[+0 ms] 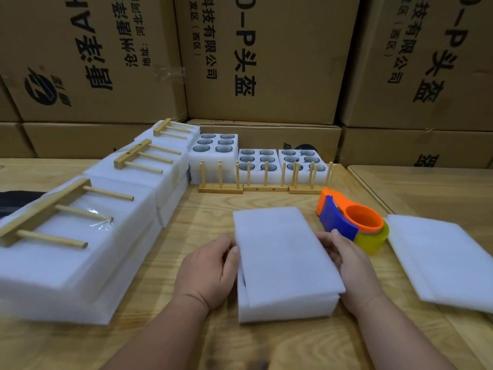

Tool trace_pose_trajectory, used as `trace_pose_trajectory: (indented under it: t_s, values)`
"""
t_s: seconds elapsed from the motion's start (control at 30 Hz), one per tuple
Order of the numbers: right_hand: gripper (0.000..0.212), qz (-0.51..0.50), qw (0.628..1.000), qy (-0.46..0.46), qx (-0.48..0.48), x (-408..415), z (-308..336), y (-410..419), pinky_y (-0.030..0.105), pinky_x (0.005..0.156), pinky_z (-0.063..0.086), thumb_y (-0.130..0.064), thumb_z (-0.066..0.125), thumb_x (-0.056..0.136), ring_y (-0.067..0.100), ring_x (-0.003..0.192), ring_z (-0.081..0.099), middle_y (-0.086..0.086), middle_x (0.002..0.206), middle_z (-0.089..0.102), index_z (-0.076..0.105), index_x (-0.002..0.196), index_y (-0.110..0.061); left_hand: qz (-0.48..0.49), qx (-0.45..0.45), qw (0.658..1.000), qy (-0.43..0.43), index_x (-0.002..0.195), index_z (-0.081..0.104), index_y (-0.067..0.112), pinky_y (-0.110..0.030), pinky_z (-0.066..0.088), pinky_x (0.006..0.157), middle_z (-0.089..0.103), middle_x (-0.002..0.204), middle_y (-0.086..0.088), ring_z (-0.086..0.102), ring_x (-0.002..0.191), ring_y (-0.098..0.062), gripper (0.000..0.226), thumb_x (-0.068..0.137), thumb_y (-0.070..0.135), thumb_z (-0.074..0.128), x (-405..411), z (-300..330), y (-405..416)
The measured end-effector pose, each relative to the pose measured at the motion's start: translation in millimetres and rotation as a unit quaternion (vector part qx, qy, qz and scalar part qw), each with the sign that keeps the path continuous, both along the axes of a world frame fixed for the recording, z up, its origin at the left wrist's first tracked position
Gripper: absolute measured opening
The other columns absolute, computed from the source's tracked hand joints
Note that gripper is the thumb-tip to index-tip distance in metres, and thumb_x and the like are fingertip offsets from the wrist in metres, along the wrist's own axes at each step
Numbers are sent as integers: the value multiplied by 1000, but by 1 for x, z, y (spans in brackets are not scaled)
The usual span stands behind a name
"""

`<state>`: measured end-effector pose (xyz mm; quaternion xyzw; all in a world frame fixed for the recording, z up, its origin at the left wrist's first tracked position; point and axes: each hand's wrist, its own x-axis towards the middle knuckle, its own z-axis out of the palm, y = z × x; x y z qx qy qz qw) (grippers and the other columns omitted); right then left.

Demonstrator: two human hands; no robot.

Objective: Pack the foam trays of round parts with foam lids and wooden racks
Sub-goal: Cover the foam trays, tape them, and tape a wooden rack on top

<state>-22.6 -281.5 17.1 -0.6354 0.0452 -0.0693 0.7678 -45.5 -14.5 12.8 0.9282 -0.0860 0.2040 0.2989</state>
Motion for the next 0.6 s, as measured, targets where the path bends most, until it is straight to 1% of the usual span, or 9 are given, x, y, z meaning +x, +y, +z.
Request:
trace_pose_trajectory:
  t_s: [0.1, 0.27, 0.37, 0.53, 0.6]
  values:
    - [42, 4, 1000, 1, -6, 0, 0, -1, 38, 78, 53, -30, 45, 107, 24, 94, 75, 13, 102, 78, 81, 94, -12, 4, 1, 1000, 1, 95, 57, 34, -35, 42, 63, 62, 76, 17, 57, 72, -11, 45, 88, 60, 20, 0, 0, -1]
    - [41, -4, 1000, 3, -27, -1, 1, 1, 34, 76, 53, -28, 44, 108, 22, 91, 75, 11, 98, 79, 77, 100, -6, 13, 11, 1000, 12, 100, 59, 31, -38, 47, 69, 67, 81, 13, 61, 78, -17, 52, 87, 59, 17, 0, 1, -1]
    - [41, -8, 1000, 0, -24, 0, 1, 2, 36, 78, 54, -28, 44, 108, 23, 91, 75, 13, 98, 78, 75, 101, -3, 15, 14, 1000, 20, 102, 59, 30, -40, 48, 71, 68, 83, 12, 62, 79, -18, 57, 86, 60, 14, 0, 1, -1]
    - [42, -13, 1000, 2, -22, -1, 2, 2, 38, 80, 54, -29, 45, 108, 25, 92, 75, 14, 98, 78, 76, 99, -2, 21, 17, 999, 29, 100, 59, 30, -40, 48, 70, 66, 81, 12, 61, 77, -18, 52, 87, 58, 16, 0, 3, -2]
    - [42, -11, 1000, 4, -20, -2, 2, 2, 38, 79, 54, -29, 45, 108, 25, 92, 75, 14, 98, 78, 77, 95, -5, 21, 18, 999, 32, 101, 59, 30, -40, 48, 70, 67, 82, 11, 62, 79, -18, 56, 86, 59, 14, -1, 4, -2]
